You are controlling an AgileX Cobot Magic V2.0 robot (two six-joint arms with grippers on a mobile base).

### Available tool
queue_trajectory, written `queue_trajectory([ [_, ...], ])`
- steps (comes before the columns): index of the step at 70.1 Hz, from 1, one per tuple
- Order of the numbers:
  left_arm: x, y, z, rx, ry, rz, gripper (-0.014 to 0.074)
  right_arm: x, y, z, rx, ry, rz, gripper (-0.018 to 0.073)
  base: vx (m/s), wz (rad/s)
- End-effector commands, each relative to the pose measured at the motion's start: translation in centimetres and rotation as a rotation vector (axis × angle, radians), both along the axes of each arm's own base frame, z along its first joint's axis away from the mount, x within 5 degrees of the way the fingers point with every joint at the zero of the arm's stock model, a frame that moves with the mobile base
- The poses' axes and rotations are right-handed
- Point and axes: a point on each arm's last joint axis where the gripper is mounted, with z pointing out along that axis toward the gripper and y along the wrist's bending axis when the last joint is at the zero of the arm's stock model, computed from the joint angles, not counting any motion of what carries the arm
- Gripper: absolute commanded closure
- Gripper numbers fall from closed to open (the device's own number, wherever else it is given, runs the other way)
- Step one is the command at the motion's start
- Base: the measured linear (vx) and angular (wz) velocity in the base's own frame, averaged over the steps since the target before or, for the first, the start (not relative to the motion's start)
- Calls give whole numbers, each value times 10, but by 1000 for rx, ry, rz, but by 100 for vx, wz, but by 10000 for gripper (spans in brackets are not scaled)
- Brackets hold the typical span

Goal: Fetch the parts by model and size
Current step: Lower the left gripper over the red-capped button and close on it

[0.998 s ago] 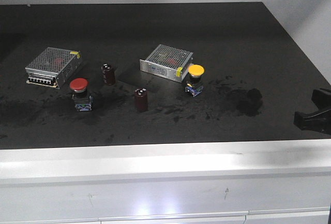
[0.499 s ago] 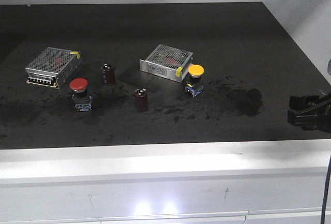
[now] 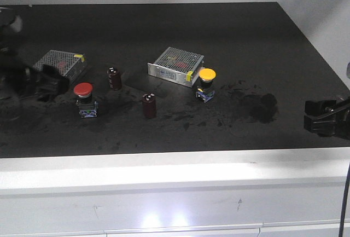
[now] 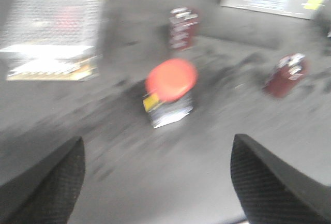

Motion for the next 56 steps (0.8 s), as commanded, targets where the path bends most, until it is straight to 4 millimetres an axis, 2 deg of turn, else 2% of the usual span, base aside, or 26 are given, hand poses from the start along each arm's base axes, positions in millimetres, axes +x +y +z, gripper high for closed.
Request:
queue_trajectory([
  [1,18,-12,18,-41,-52,3,37,4,0,19,-1,-116,7,34,0,0],
  [28,78,-39,11,-15,69,35,37,4,0,19,8,-115,5,34,0,0],
  [38,92,-41,3,-9,121,76,37,4,0,19,8,-115,5,34,0,0],
  [56,105,-42,-17,19,179,111,37,4,0,19,8,-115,5,34,0,0],
])
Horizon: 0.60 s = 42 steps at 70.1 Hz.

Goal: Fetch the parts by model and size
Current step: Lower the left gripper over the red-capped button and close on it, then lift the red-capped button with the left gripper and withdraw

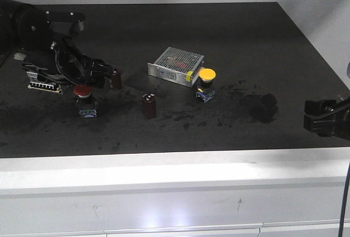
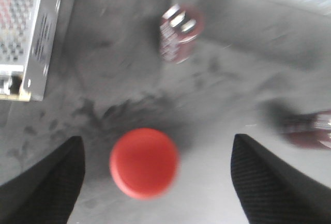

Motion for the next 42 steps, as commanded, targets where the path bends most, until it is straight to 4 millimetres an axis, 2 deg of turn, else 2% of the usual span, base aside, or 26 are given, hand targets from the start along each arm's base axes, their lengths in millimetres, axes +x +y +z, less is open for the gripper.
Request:
queue_trajectory([
  [1,0,-1,24,-31,-98,16,37,4,0,19,-2,-116,7,34,0,0],
  [17,7,-3,8,-26,-60,28,41,4,0,19,-2,-116,7,34,0,0],
  [26,10,-3,1,-28,-42,42,83,4,0,19,-2,-116,7,34,0,0],
  [33,10,-3,1,-27,-40,42,166,4,0,19,-2,-116,7,34,0,0],
  [42,10,-3,2,-37,-42,56,345,4,0,19,-2,-116,7,34,0,0],
])
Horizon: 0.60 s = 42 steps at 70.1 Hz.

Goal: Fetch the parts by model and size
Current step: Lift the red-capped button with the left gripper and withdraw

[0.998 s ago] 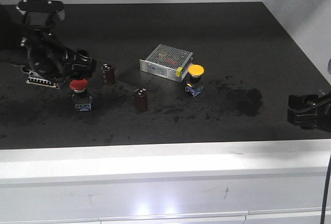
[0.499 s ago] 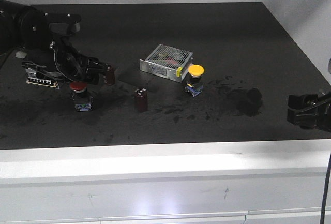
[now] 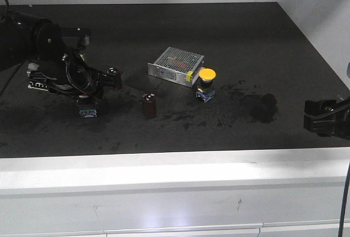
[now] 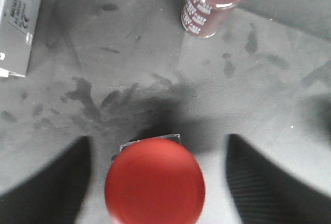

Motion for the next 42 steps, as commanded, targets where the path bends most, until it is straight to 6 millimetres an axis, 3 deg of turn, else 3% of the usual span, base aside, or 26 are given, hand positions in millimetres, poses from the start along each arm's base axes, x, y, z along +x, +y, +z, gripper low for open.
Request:
queue_trajectory([
  [1,-3,-1,32,-37,-114,13,370,4,0,19,-2,-116,7,34,0,0],
  [11,-9,1,45,-44,-140,12,607,4,0,18,-3,-109,7,34,0,0],
  [23,-32,8,70,-72,-265,2,603,4,0,18,-3,-106,6,34,0,0],
  [30,-58,15,83,-98,-357,-5,603,4,0,18,-3,-106,6,34,0,0],
  [42,-108,28,89,-130,-461,-13,603,4,0,18,-3,-106,6,34,0,0],
])
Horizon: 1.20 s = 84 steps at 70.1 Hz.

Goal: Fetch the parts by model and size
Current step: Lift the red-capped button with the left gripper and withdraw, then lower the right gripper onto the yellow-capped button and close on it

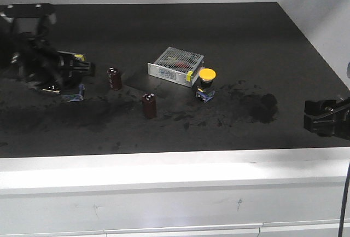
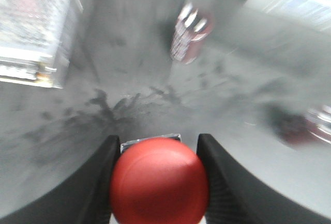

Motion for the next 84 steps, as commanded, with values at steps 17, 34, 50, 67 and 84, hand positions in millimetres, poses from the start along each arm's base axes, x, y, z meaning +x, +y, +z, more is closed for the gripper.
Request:
queue_trajectory([
  [17,-97,27,33,-25,-279,-32,603,4,0,18,-3,-109,6,34,0,0],
  [34,-165,46,34,-39,-393,-39,603,4,0,18,-3,-110,6,34,0,0],
  [50,-224,63,19,-28,-377,-27,603,4,0,19,-3,-118,7,34,0,0],
  [67,-275,77,6,-29,-469,-36,603,4,0,19,11,-112,0,34,0,0],
  [84,-295,83,8,-53,-572,-32,603,5,0,18,2,-112,6,34,0,0],
])
